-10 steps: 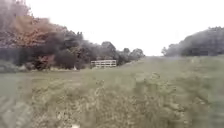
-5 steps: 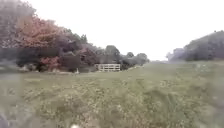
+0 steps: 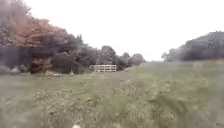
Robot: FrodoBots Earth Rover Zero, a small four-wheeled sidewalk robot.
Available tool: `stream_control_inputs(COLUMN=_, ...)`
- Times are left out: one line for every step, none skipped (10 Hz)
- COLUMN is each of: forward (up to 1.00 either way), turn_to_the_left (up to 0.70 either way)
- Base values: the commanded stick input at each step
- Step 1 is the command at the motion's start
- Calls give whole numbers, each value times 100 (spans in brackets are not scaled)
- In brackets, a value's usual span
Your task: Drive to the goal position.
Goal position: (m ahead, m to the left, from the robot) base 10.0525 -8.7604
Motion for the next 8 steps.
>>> stream_control_inputs(forward=100, turn_to_the_left=-8)
stream_control_inputs(forward=100, turn_to_the_left=-24)
stream_control_inputs(forward=100, turn_to_the_left=-39)
stream_control_inputs(forward=100, turn_to_the_left=-21)
stream_control_inputs(forward=100, turn_to_the_left=-3)
stream_control_inputs(forward=100, turn_to_the_left=0)
stream_control_inputs(forward=100, turn_to_the_left=0)
stream_control_inputs(forward=100, turn_to_the_left=-9)
